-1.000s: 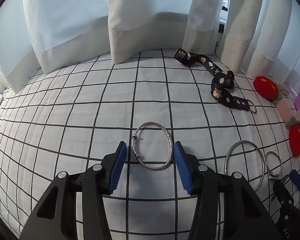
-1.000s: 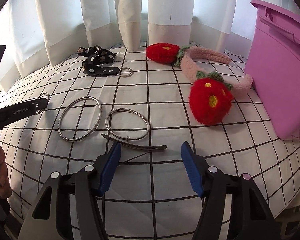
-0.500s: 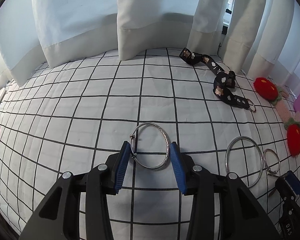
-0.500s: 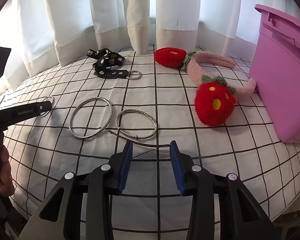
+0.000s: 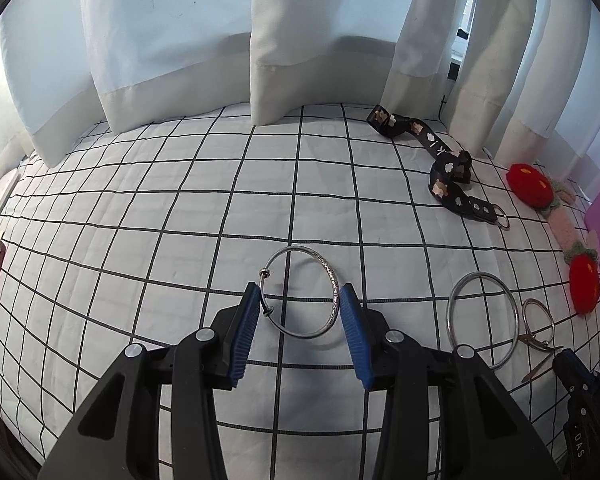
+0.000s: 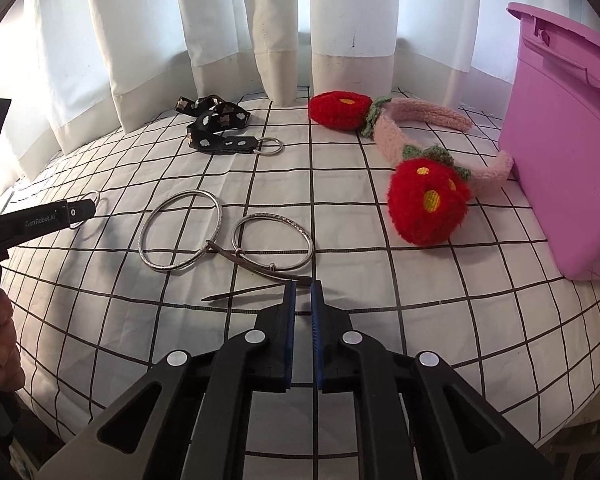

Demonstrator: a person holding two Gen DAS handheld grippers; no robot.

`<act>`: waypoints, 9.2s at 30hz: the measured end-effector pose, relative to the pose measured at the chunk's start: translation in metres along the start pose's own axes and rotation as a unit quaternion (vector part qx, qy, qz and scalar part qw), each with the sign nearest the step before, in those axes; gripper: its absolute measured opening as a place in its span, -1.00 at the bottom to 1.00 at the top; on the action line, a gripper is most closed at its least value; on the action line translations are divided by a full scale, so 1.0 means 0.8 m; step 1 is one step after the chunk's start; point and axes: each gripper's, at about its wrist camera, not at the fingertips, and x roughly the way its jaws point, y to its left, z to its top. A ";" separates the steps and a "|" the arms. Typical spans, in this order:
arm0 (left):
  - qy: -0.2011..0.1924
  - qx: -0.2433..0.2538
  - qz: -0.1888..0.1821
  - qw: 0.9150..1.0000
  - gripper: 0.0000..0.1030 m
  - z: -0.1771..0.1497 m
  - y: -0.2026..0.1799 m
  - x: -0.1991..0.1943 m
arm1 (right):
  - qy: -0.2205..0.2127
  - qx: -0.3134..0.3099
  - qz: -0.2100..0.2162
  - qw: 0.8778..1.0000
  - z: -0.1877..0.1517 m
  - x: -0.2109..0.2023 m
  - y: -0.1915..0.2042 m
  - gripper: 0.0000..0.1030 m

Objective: Organize jewelry
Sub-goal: 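Grasp the brown hair clip with the right tool while the left tool holds the bangle, then carry the bangle with the left tool and the hair clip with the right tool over the tub, then open the left tool to drop the bangle while the right tool drops the hair clip, then withdraw both open tools from the tub back over the table, then grasp the large plain silver ring with the left tool while the right tool grasps the engraved bangle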

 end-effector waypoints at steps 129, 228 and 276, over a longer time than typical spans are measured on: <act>0.084 0.118 -0.144 0.979 -0.21 0.092 -0.624 -0.126 | 0.042 0.086 0.021 0.995 0.192 -0.135 -0.540 -0.98; 0.005 -0.039 -0.014 0.999 0.88 -0.030 -0.064 -0.051 | 0.020 -0.075 0.036 0.996 0.023 0.021 -0.011 0.52; 0.018 0.008 0.006 1.000 0.89 -0.021 -0.145 0.022 | 0.002 -0.064 -0.006 0.998 0.065 0.072 -0.074 0.52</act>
